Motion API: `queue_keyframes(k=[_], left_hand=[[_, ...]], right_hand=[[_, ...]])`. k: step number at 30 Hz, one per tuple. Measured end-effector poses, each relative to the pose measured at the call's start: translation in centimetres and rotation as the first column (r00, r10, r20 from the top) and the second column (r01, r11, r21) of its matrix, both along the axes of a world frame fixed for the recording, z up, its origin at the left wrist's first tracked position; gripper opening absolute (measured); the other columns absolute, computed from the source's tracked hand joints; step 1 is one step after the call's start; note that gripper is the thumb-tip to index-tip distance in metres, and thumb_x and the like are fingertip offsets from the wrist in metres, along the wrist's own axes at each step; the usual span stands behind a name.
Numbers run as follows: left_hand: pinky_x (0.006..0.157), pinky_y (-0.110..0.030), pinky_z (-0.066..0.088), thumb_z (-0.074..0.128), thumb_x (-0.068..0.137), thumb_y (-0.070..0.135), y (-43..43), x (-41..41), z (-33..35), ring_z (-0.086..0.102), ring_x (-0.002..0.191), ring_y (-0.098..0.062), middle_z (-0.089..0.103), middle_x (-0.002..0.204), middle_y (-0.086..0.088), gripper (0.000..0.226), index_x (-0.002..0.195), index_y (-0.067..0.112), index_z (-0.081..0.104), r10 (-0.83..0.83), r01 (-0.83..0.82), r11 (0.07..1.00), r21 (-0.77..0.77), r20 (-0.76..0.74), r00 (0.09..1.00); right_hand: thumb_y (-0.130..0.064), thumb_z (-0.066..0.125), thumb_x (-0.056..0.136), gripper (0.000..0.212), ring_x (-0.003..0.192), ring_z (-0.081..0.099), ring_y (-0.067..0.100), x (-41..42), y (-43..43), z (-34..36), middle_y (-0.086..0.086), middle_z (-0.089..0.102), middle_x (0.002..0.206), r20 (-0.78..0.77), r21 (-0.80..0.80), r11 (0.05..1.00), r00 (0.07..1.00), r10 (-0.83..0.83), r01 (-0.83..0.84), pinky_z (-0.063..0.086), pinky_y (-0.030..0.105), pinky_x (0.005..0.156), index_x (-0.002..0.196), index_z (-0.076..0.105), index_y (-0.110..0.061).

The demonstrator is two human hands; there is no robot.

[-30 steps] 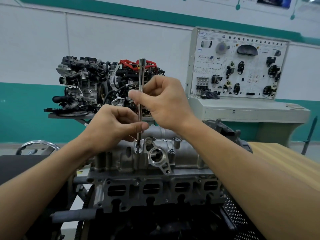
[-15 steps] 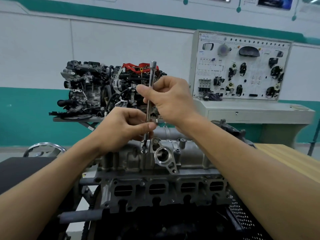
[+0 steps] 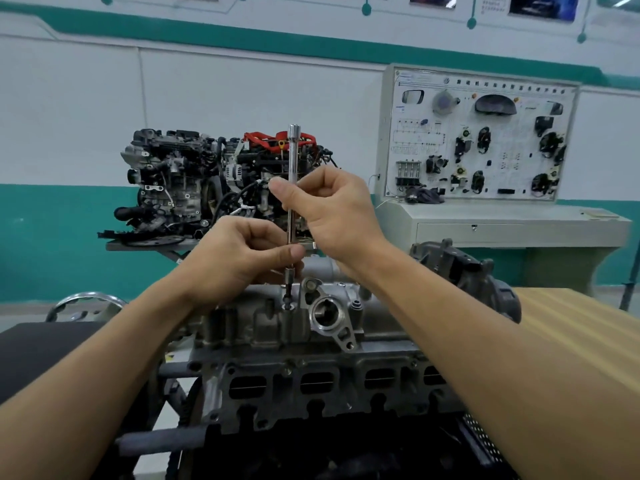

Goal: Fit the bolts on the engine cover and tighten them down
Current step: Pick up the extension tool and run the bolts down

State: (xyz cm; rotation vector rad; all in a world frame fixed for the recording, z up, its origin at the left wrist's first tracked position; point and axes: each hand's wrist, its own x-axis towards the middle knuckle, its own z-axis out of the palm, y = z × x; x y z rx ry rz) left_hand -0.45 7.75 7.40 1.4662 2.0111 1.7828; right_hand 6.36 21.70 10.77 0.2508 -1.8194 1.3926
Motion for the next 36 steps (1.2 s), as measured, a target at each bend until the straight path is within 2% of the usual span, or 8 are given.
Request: queue_keyframes(k=[6, 13, 16, 19, 23, 26, 31, 36], left_hand=[[0.073, -0.022, 0.058, 0.057, 0.093, 0.017, -0.1, 0.0, -0.1, 0.076, 0.092, -0.020, 0.078, 0.097, -0.010, 0.024, 0.106, 0.003, 0.071, -0.063, 0.062, 0.997, -0.047, -0.012, 0.998], [0.075, -0.035, 0.063, 0.073, 0.079, 0.034, 0.2, 0.3, -0.2, 0.076, 0.084, -0.026, 0.077, 0.087, -0.015, 0.038, 0.095, -0.001, 0.070, 0.051, -0.050, 0.998, 0.023, -0.024, 0.998], [0.073, -0.033, 0.063, 0.068, 0.085, 0.024, 0.2, 0.0, -0.3, 0.076, 0.082, -0.023, 0.078, 0.087, -0.014, 0.027, 0.095, 0.000, 0.068, 0.053, -0.052, 0.997, 0.050, -0.019, 0.998], [0.072, -0.030, 0.061, 0.054, 0.099, 0.020, 0.1, 0.1, -0.3, 0.075, 0.090, -0.019, 0.079, 0.093, -0.007, 0.020, 0.104, 0.007, 0.069, 0.019, -0.021, 0.999, -0.034, -0.075, 0.997], [0.070, -0.033, 0.061, 0.055, 0.091, 0.043, 0.5, 0.6, -0.2, 0.075, 0.088, -0.014, 0.078, 0.093, -0.003, 0.041, 0.109, 0.008, 0.070, 0.047, -0.057, 0.995, -0.081, -0.127, 0.991], [0.062, -0.029, 0.061, 0.067, 0.084, 0.035, 0.5, 0.5, -0.2, 0.074, 0.074, -0.016, 0.078, 0.085, -0.011, 0.039, 0.098, 0.000, 0.071, 0.090, -0.088, 0.996, 0.022, -0.081, 0.993], [0.066, -0.032, 0.062, 0.053, 0.092, 0.036, 0.0, 0.1, -0.3, 0.074, 0.082, -0.018, 0.079, 0.092, -0.006, 0.035, 0.105, 0.008, 0.072, 0.047, -0.052, 0.997, -0.054, -0.101, 0.994], [0.064, -0.033, 0.062, 0.059, 0.088, 0.039, 0.5, 0.1, -0.3, 0.075, 0.078, -0.018, 0.078, 0.085, -0.008, 0.038, 0.103, 0.006, 0.070, 0.040, -0.043, 0.999, -0.025, -0.103, 0.994]], right_hand=[[-0.029, 0.043, 0.106, 0.031, 0.076, 0.063, 0.017, 0.5, 0.2, 0.9, 0.001, 0.072, 0.080, 0.118, -0.010, 0.959, 0.952, 0.282, -0.283, 0.053, 0.024, 0.064, 0.097, 0.067, -0.014], [-0.018, 0.076, 0.087, 0.024, 0.061, 0.064, 0.007, 0.5, 0.6, 1.3, 0.000, 0.070, 0.067, 0.054, -0.033, 0.989, 0.988, 0.148, -0.146, 0.047, 0.018, 0.057, 0.073, 0.057, -0.018], [-0.031, 0.066, 0.095, 0.017, 0.068, 0.065, 0.014, 0.6, 0.6, 1.5, 0.001, 0.073, 0.078, 0.167, -0.022, 0.981, 0.967, 0.195, -0.194, 0.052, 0.028, 0.063, 0.086, 0.064, -0.016], [-0.025, 0.046, 0.105, 0.025, 0.072, 0.067, 0.017, 0.8, 0.7, 1.5, 0.004, 0.074, 0.084, 0.210, -0.019, 0.964, 0.942, 0.263, -0.264, 0.054, 0.034, 0.066, 0.098, 0.066, -0.012], [-0.015, 0.062, 0.097, 0.016, 0.067, 0.069, 0.020, 0.8, 0.8, 1.3, 0.006, 0.073, 0.076, 0.144, -0.048, 0.971, 0.960, 0.240, -0.236, 0.056, 0.030, 0.058, 0.083, 0.064, -0.010], [-0.014, 0.075, 0.087, 0.018, 0.062, 0.069, 0.022, 0.7, 0.7, 1.3, 0.009, 0.073, 0.073, 0.100, -0.118, 0.969, 0.969, 0.227, -0.215, 0.052, 0.025, 0.050, 0.082, 0.058, -0.010], [-0.023, 0.053, 0.103, 0.019, 0.073, 0.072, 0.020, 0.6, 0.8, 1.4, 0.005, 0.077, 0.088, 0.170, -0.016, 0.964, 0.950, 0.262, -0.264, 0.057, 0.036, 0.069, 0.092, 0.067, -0.016], [-0.014, 0.063, 0.096, 0.016, 0.065, 0.069, 0.014, 0.5, 0.8, 1.5, 0.006, 0.076, 0.078, 0.067, -0.008, 0.982, 0.979, 0.191, -0.191, 0.051, 0.021, 0.052, 0.082, 0.068, -0.013]])
